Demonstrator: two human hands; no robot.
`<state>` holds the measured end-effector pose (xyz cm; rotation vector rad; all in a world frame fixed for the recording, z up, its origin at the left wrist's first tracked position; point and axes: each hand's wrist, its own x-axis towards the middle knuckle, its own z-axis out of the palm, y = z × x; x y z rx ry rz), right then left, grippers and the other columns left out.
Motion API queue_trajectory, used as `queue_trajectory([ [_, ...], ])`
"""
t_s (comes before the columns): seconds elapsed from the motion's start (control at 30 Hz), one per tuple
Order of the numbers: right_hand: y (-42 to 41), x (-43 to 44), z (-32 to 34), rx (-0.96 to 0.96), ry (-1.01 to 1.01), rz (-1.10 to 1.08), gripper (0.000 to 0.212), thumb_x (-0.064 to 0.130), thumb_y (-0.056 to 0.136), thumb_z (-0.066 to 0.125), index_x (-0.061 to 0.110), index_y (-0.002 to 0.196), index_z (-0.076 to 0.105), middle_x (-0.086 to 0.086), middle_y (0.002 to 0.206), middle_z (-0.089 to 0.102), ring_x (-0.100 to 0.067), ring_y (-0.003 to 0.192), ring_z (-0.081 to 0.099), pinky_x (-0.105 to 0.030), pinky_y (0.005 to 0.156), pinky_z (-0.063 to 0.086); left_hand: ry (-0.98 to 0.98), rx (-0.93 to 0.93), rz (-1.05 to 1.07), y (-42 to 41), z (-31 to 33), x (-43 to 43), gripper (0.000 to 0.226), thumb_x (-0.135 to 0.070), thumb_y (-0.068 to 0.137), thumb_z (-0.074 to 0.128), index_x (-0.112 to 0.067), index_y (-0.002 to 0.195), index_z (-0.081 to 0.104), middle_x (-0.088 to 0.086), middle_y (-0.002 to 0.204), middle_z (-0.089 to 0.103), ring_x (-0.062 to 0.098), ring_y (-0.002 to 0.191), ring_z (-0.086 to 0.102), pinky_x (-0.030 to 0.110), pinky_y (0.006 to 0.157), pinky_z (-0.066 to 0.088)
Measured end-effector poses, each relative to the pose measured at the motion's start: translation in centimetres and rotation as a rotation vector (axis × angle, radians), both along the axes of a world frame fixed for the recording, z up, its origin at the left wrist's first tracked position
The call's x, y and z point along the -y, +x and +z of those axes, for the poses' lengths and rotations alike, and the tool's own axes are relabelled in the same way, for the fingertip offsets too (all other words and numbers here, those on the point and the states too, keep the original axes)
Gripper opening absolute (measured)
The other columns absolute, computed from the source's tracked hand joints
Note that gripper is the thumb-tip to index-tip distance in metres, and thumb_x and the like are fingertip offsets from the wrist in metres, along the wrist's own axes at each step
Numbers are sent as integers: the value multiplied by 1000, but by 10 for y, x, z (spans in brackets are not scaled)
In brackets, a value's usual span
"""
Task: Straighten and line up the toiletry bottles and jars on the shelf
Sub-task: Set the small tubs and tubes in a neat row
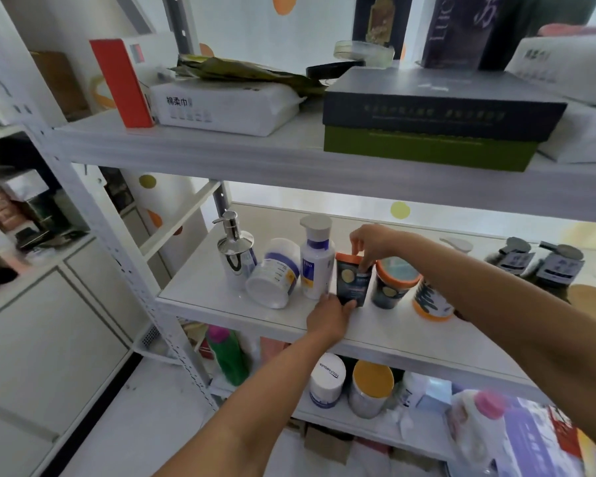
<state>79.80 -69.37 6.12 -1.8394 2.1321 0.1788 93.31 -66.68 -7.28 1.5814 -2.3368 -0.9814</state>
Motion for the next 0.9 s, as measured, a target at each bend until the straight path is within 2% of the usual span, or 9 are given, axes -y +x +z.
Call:
queue_trajectory([
  [0.13,4,-10,-2,60,66,6,32,16,76,75,12,99,53,-7,112,54,-19,95,46,-26,74,40,-56,71,-25,-1,0,-1,49,-44,99,36,-5,128,45,14,133,47,29,118,52,40,93,43],
  [0.2,5,-14,-6,57,86,-5,29,16,78,73,11,100,54,-8,110,55,-19,94,46,-26,74,40,-84,78,-23,-1,-1,-3,47,-41,100,36,-4,128,44,14,134,46,29,120,50,39,94,43],
  [0.4,4,-20,-18,82,-36,-37,56,25,71,81,12,114,48,-10,119,55,-22,98,50,-36,88,48,-136,60,71,-5,4,-11,33,-31,101,38,-7,118,52,13,126,53,29,112,57,38,89,45],
  [0.53,-5,-26,-9,93,102,-65,87,26,65,85,25,133,31,-5,137,43,-29,121,46,-44,99,45,-187,87,177,-7,7,-17,34,-29,100,42,-6,124,46,11,126,53,28,109,61,36,85,48],
  [0.67,-14,-36,-4,-6,200,-129,110,27,57,89,32,140,16,-5,145,34,-33,129,41,-48,100,45,-435,23,173,-9,7,-21,36,-24,98,49,-8,127,37,12,123,56,27,96,65,36,72,54],
  [0.77,-13,-39,-6,-7,184,-178,104,27,62,87,24,141,19,-8,143,41,-32,125,45,-43,95,48,-685,-112,50,-7,7,-19,57,-19,76,77,-7,117,40,16,106,64,23,70,67,25,47,51],
  [0.8,-14,-40,-6,-9,162,-200,97,29,64,85,20,140,24,-9,140,44,-31,121,48,-41,91,49,-747,-151,13,-6,7,-19,60,-19,70,81,-8,112,40,16,104,63,21,66,65,21,45,49],
  [0.83,-14,-40,-7,-9,139,-226,90,33,67,83,17,137,29,-10,136,48,-28,114,51,-38,86,50,-819,-184,-21,-6,6,-17,61,-19,69,82,-9,111,39,17,105,60,22,69,64,20,48,49],
  [0.9,-15,-42,-6,0,97,-275,75,39,73,77,13,132,38,-10,127,53,-23,99,52,-30,73,49,-963,-208,-96,-7,3,-9,68,-20,68,80,-10,119,36,17,116,47,26,90,58,27,64,55],
])
